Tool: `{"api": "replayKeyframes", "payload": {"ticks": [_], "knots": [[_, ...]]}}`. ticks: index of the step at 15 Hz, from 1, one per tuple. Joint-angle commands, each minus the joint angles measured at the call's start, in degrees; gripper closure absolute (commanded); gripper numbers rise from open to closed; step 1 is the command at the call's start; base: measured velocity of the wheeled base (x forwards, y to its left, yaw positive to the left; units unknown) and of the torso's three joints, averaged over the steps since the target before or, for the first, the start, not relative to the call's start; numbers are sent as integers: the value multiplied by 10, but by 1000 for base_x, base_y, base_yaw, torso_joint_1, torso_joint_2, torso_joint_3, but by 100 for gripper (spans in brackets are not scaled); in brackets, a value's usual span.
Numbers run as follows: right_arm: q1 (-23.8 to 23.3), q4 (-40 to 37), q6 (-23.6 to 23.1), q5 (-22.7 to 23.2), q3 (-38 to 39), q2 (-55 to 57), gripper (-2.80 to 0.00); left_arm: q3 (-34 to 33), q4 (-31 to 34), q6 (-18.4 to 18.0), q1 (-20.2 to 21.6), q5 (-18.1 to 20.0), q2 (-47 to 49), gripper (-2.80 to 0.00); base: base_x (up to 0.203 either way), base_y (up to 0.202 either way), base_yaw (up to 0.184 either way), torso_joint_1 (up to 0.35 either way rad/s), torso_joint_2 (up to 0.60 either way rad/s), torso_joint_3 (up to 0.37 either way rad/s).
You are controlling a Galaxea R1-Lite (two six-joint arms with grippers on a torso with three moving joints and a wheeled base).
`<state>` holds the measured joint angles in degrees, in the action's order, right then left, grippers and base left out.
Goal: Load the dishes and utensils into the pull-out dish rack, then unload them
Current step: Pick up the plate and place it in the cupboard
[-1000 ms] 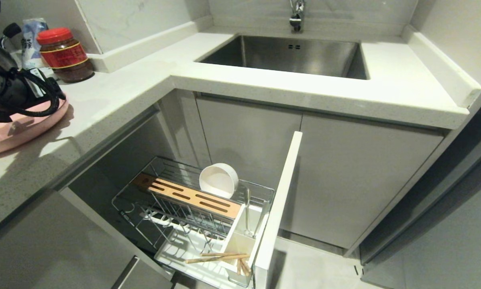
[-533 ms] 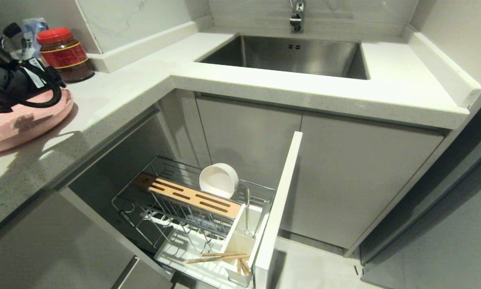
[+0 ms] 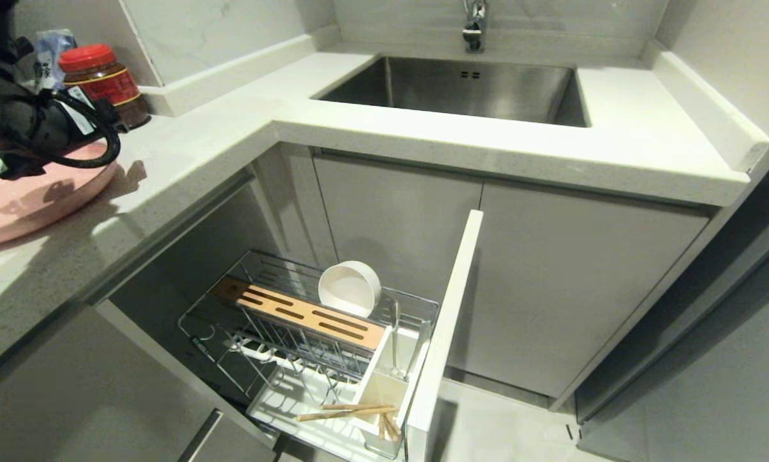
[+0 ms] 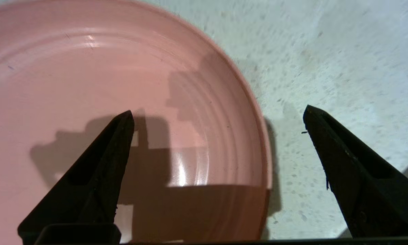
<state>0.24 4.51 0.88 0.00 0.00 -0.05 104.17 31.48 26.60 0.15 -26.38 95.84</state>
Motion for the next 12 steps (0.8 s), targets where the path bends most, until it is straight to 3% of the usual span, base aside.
{"api": "replayKeyframes", "payload": {"ticks": [1,12], "knots": [[0,1,0,0,15,0,0,-4,0,3,-3,-3,17,-280,0,0,0,0,0,0],[0,1,0,0,15,0,0,-14,-3,-5,0,-5,23,-280,0,0,0,0,0,0]]}}
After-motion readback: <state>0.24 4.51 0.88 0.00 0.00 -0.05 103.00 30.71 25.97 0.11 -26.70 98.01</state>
